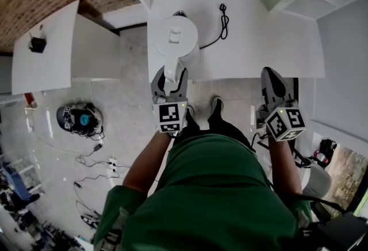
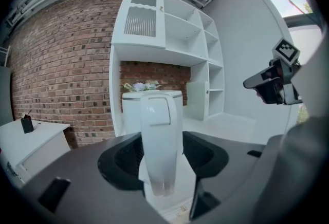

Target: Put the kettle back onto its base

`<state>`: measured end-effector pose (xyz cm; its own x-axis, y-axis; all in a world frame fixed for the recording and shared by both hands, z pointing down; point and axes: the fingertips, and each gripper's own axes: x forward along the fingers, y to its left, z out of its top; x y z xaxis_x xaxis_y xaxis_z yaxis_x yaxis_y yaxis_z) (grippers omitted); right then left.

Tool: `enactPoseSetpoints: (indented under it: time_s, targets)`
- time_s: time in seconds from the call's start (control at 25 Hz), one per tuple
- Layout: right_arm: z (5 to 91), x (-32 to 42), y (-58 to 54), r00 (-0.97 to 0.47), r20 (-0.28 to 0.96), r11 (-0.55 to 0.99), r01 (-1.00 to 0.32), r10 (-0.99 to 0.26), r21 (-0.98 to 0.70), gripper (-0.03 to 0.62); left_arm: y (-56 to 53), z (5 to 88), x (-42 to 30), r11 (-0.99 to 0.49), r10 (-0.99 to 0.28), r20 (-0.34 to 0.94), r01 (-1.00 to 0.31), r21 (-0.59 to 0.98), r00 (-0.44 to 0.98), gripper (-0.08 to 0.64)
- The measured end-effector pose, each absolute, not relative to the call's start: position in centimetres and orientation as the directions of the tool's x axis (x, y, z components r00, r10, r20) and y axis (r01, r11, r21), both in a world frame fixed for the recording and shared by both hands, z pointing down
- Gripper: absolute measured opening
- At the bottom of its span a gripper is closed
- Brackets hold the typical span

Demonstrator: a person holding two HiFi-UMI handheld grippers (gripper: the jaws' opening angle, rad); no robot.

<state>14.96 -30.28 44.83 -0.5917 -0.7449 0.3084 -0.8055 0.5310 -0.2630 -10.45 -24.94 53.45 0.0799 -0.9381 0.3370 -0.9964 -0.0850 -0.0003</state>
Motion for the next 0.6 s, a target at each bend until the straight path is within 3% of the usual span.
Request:
enactPoseSetpoints:
  time_s: [0.2,0.44,0.6]
  targets:
    - [43.8,14.8,-30.5,-0.592,0.295,0.535,-0.805,-0.75,-0.256,0.021,-23.1,53.0,-10.6,-0.13,-0.922,0.363,-0.991,0.032,0.133,0.267]
    - [41.4,14.8,-32.8,-0.594,0.249,0.561,-0.805,-0.765,-0.193,0.023,-20.2,49.8,-12.8,-0.245,-0.93,0.281,-0.97,0.007,0.237,0.267]
    - [38.8,14.5,-34.7,-0.594,0.19,0.576,-0.804,-0.781,-0.146,0.021,-18.4,49.7,-15.8,-0.295,-0.882,0.384,-0.955,-0.001,0.272,0.254]
